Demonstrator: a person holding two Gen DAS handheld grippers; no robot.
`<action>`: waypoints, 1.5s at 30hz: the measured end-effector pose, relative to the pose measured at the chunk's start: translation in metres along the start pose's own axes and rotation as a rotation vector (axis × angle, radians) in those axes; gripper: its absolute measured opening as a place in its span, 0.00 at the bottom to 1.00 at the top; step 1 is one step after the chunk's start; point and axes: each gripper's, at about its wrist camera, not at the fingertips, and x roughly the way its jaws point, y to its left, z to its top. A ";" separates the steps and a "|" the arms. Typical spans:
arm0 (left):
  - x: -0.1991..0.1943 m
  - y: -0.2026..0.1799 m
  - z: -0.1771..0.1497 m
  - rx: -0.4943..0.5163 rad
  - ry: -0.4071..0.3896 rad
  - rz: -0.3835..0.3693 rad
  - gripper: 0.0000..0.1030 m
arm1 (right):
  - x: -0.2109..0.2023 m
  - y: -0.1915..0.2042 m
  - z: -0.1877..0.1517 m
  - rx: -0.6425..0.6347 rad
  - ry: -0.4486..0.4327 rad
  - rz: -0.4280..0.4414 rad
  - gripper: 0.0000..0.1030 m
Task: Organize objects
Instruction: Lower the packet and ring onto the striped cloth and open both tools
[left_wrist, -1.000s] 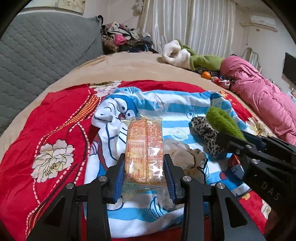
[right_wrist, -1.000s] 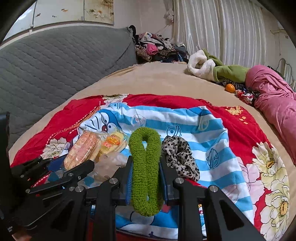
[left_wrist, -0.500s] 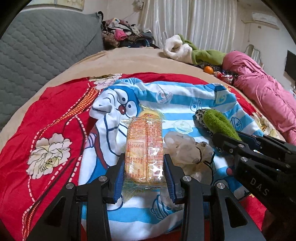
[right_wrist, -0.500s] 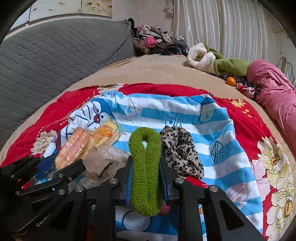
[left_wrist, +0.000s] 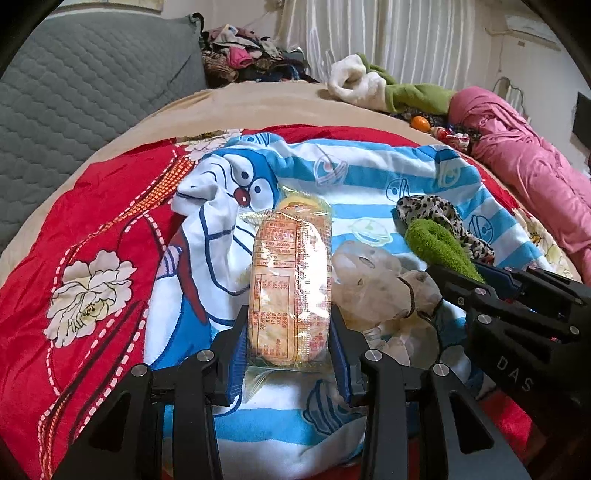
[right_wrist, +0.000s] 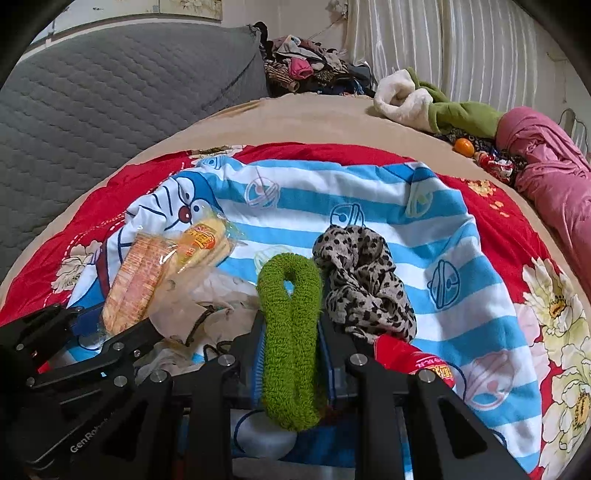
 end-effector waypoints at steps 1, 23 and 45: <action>0.001 0.000 0.000 0.000 0.004 0.000 0.39 | 0.001 0.000 0.000 -0.001 0.003 -0.004 0.25; 0.001 0.005 -0.001 -0.014 0.035 -0.019 0.45 | -0.001 0.000 -0.002 -0.004 0.012 -0.002 0.30; -0.006 0.005 -0.001 -0.019 0.036 -0.028 0.72 | -0.011 -0.005 -0.001 0.007 -0.003 -0.044 0.56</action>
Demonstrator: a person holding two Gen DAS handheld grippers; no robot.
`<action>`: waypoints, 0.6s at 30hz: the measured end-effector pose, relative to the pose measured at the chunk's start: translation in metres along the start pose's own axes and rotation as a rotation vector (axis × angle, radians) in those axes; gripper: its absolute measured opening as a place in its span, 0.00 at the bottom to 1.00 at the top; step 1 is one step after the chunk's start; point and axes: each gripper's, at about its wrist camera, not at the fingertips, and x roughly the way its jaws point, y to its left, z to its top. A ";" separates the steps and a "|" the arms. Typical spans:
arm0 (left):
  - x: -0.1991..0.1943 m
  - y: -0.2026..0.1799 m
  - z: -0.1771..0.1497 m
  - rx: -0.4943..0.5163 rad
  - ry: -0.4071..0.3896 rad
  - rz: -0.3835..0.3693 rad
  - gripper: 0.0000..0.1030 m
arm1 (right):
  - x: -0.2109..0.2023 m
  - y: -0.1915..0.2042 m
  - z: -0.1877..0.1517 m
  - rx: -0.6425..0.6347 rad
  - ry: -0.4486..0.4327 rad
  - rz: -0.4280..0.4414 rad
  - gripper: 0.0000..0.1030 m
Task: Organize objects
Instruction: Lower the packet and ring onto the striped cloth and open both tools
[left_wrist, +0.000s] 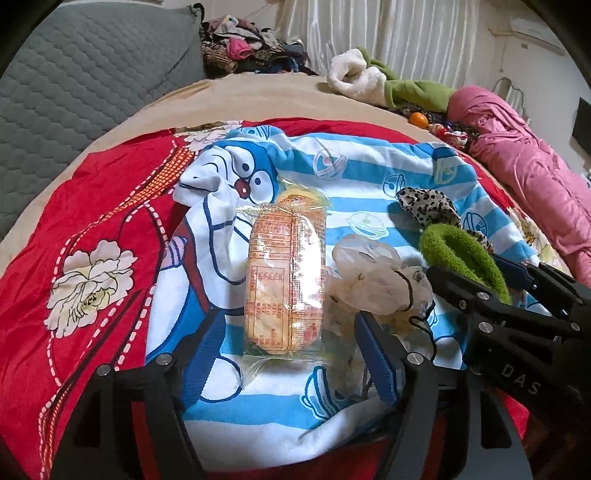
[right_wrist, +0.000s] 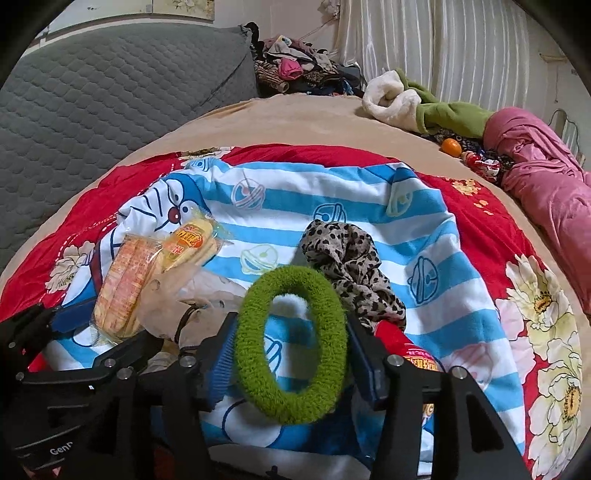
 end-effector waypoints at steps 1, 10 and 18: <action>0.000 0.000 0.000 -0.002 0.000 -0.002 0.72 | 0.000 -0.001 0.000 0.004 0.001 -0.003 0.56; -0.002 0.001 0.001 -0.014 0.005 -0.010 0.74 | -0.005 -0.003 0.001 0.004 -0.007 -0.012 0.62; -0.011 0.003 0.002 -0.017 -0.011 0.002 0.83 | -0.010 -0.005 0.002 0.018 -0.015 -0.010 0.64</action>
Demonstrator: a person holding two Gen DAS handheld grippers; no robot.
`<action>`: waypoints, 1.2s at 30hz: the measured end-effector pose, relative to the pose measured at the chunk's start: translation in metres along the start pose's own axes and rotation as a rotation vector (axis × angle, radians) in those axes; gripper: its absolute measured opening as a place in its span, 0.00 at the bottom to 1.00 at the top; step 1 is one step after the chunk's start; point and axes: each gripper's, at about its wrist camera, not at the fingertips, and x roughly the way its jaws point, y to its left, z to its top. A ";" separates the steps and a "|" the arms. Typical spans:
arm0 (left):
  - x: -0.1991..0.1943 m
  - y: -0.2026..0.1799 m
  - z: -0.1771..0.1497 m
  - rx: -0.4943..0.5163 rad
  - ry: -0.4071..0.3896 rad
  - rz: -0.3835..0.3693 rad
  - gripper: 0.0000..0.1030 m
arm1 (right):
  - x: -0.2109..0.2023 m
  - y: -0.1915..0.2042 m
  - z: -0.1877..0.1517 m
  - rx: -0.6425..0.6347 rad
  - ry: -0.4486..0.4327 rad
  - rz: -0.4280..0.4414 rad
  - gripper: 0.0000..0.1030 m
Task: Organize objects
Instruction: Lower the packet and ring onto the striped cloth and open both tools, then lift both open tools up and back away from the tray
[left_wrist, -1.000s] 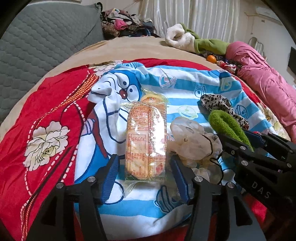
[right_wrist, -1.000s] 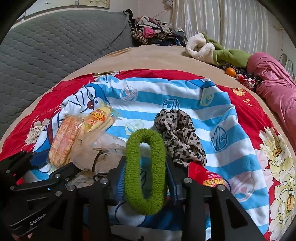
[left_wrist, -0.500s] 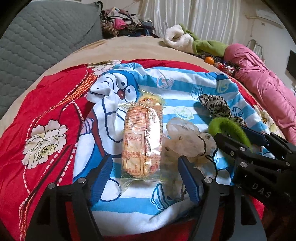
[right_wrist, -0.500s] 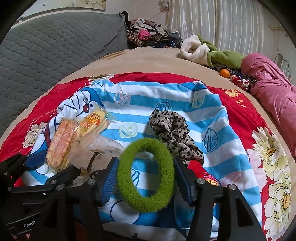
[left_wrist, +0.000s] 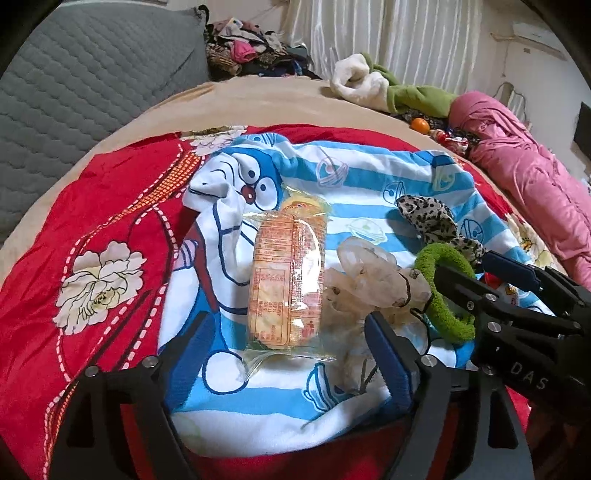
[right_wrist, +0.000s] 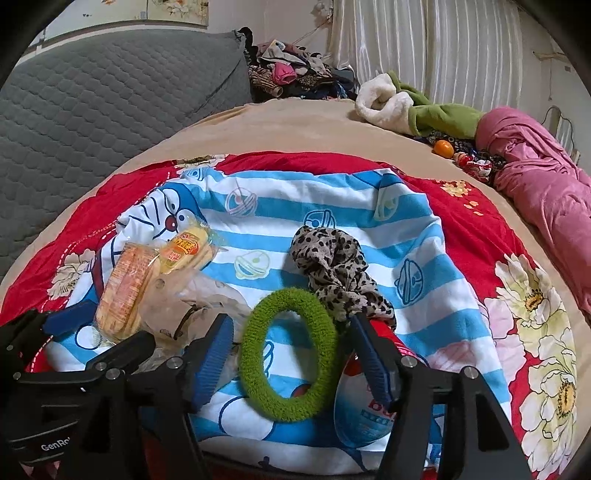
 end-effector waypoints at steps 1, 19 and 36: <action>-0.001 0.001 0.000 -0.004 0.001 -0.002 0.83 | -0.001 0.000 0.000 0.001 -0.002 0.001 0.64; -0.027 0.005 -0.003 -0.022 -0.013 0.008 0.97 | -0.023 -0.001 0.004 0.003 -0.027 -0.037 0.84; -0.065 0.005 -0.002 -0.029 -0.035 0.022 0.99 | -0.064 -0.007 0.007 0.032 -0.065 -0.040 0.93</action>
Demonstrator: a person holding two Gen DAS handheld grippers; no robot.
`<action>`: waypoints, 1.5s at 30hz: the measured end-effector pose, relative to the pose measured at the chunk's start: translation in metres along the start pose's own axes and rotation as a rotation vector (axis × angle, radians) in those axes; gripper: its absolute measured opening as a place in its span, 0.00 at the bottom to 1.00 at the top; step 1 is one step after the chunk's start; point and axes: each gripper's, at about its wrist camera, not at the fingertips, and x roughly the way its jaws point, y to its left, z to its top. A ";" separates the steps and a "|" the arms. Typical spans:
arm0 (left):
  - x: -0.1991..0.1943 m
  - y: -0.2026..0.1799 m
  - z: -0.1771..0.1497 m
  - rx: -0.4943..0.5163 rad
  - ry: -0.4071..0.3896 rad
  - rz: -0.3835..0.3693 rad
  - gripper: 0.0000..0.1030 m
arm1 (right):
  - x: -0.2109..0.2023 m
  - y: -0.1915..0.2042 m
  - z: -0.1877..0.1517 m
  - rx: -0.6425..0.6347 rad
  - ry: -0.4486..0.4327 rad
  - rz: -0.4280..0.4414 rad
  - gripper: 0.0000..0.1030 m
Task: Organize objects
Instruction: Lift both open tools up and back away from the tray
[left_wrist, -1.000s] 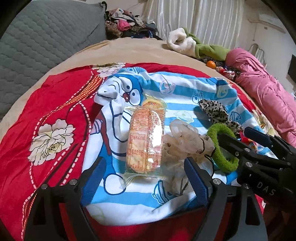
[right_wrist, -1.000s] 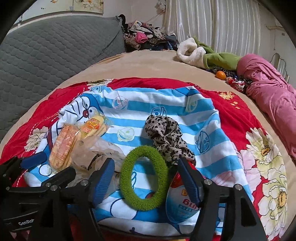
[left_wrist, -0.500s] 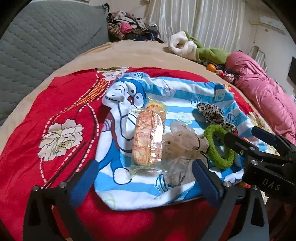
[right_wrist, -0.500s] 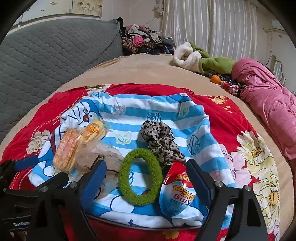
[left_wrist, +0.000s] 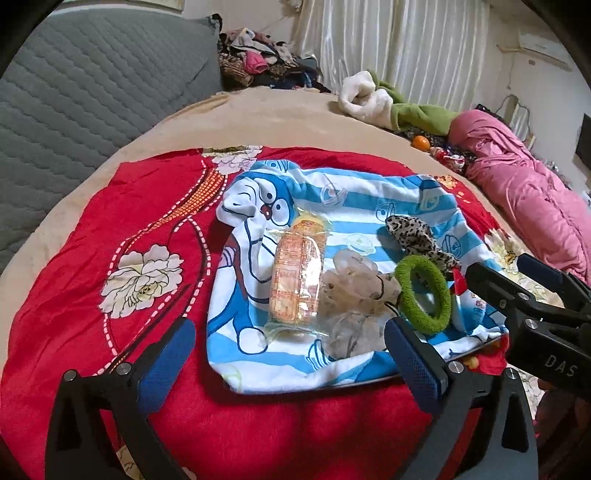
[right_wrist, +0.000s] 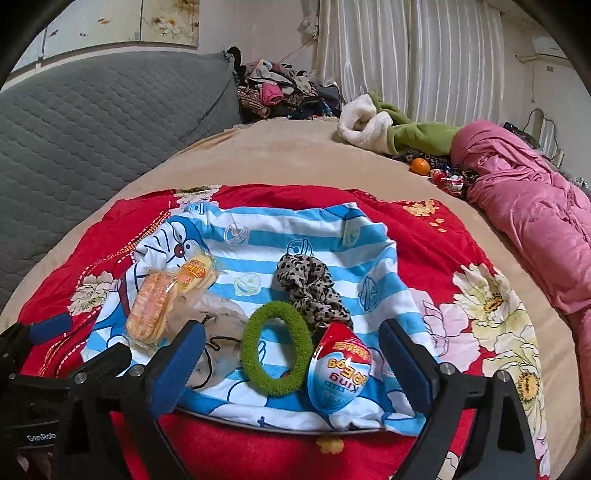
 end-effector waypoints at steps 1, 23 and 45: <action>-0.002 0.000 0.000 0.000 -0.003 0.003 0.99 | -0.003 -0.001 0.000 0.000 -0.001 -0.002 0.93; -0.065 0.000 0.001 -0.007 -0.074 0.042 0.99 | -0.068 0.002 0.002 -0.010 -0.079 -0.001 0.98; -0.144 0.004 -0.014 -0.020 -0.201 0.071 0.99 | -0.142 0.019 -0.016 -0.058 -0.193 0.004 0.99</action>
